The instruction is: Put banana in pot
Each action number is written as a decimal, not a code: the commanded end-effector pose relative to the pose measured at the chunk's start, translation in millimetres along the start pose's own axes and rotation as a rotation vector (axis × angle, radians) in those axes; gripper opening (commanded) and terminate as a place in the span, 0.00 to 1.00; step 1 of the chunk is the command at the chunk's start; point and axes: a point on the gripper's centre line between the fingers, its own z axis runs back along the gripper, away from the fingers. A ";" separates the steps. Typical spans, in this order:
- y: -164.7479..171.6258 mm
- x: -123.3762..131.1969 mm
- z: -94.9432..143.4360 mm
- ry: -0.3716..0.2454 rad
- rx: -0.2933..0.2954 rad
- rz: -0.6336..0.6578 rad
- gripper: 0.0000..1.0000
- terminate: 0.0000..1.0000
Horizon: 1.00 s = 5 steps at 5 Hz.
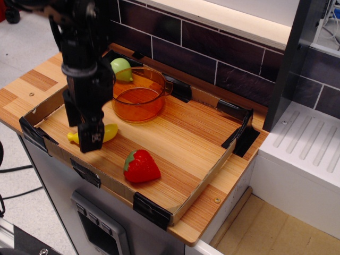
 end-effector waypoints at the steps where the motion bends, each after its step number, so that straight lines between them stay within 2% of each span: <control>1: 6.8 15.4 1.8 -0.038 0.044 0.015 0.00 0.00; 2: 7.5 13.5 9.5 -0.064 0.067 0.009 0.00 0.00; 3: 7.1 12.2 22.7 -0.090 0.131 -0.005 0.00 0.00; 5: 1.8 28.5 92.0 -0.226 0.115 0.040 0.00 0.00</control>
